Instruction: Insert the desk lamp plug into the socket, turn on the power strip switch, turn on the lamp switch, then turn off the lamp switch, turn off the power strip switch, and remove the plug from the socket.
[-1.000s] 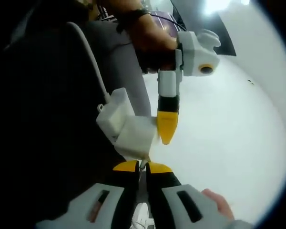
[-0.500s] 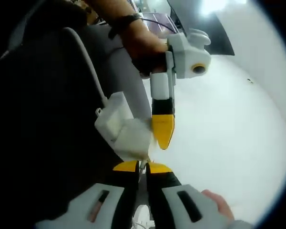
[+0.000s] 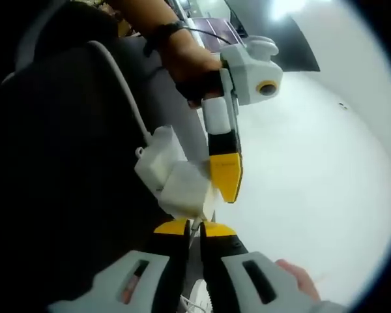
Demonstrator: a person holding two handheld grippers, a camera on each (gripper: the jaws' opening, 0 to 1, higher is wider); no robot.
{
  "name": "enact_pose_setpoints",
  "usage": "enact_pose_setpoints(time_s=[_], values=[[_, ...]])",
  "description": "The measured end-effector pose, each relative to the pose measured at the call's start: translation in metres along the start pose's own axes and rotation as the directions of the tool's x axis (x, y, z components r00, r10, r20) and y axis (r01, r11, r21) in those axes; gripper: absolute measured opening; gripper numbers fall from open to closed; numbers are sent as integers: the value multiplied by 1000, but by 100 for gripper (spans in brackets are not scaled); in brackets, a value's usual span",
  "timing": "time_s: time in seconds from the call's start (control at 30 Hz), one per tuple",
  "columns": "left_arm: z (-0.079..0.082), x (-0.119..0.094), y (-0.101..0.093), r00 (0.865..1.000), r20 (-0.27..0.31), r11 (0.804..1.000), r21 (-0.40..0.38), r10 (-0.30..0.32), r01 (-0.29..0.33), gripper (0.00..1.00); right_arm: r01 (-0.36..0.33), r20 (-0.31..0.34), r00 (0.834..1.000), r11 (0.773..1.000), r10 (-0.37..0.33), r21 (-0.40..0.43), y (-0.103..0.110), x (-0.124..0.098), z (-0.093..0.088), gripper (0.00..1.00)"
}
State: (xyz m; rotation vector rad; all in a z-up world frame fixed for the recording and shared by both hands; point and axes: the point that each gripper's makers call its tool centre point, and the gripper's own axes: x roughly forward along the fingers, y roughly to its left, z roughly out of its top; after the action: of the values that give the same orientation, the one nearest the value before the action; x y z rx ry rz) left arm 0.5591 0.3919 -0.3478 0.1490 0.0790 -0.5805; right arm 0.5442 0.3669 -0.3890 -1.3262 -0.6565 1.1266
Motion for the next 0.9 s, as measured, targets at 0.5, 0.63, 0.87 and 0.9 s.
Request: enact_pose_setpoints(time_s=[0.5, 0.63, 0.87, 0.9], values=[[-2, 3, 6, 999, 50, 998, -61, -9, 12, 0, -13, -30, 999, 1000, 14, 23, 2, 1, -8, 9], [-2, -2, 7, 999, 48, 999, -50, -3, 5, 0, -1, -4, 1000, 1000, 1, 9, 1, 1, -6, 10], [-2, -3, 9, 999, 51, 999, -50, 6, -3, 0, 6, -16, 1000, 1000, -6, -5, 0, 0, -7, 10], [-3, -3, 9, 998, 58, 999, -49, 16, -13, 0, 4, -11, 1000, 1000, -4, -1, -1, 0, -7, 10]])
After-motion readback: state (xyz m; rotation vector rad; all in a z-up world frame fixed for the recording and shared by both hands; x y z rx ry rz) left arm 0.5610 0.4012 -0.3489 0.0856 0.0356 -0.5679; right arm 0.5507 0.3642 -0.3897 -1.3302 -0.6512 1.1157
